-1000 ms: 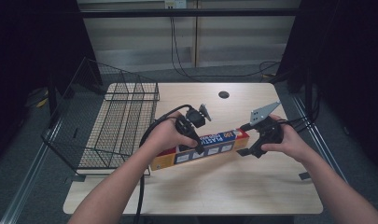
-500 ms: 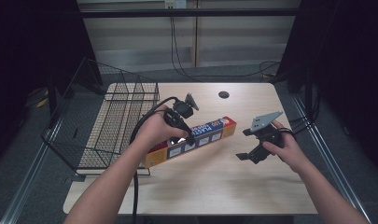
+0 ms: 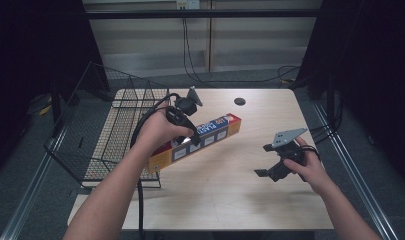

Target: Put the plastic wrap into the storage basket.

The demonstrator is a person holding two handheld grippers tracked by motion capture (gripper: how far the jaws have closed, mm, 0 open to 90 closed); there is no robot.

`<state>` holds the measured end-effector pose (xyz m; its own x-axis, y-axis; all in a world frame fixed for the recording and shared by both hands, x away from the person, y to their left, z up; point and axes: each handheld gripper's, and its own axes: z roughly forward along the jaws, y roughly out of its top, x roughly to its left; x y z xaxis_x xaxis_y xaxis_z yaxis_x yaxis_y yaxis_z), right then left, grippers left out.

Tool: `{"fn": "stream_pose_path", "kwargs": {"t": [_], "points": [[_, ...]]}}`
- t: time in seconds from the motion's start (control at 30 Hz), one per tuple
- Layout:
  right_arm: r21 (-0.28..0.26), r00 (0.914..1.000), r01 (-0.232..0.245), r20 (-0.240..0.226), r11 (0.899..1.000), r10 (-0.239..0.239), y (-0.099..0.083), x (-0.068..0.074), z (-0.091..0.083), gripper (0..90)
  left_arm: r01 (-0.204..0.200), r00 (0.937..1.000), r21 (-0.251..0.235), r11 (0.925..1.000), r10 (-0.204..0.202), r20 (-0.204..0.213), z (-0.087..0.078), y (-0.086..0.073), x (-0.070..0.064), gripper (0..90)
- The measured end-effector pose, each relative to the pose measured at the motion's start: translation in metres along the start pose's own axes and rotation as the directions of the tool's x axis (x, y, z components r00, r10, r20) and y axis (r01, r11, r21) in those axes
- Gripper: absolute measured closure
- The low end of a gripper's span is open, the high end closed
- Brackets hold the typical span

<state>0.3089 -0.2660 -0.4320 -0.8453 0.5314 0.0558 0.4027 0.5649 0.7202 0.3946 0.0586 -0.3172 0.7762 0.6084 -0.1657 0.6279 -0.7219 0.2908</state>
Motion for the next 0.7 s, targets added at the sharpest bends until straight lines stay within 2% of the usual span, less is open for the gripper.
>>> {"fn": "stream_pose_path", "kwargs": {"t": [0.23,0.33,0.53,0.7], "points": [[0.002,0.9997,-0.023,0.006,1.0,0.023,-0.007,0.002,0.003,1.6,0.051,0.9986,-0.021,0.9985,-0.051,-0.016,-0.013,0.0,0.006,44.6],[0.004,0.9997,-0.015,0.02,1.0,0.015,-0.008,0.002,0.005,1.6,0.064,0.9977,-0.025,0.9976,-0.065,-0.021,-0.019,-0.001,0.01,44.6],[0.008,0.9998,-0.018,-0.008,1.0,0.018,-0.011,0.003,0.009,1.6,0.105,0.9938,-0.037,0.9938,-0.106,-0.031,-0.031,-0.003,0.017,44.6],[0.022,1.0,-0.009,0.003,1.0,0.009,-0.012,0.005,0.01,1.6,0.127,0.9909,-0.047,0.9907,-0.129,-0.037,-0.044,-0.006,0.026,44.6]]}}
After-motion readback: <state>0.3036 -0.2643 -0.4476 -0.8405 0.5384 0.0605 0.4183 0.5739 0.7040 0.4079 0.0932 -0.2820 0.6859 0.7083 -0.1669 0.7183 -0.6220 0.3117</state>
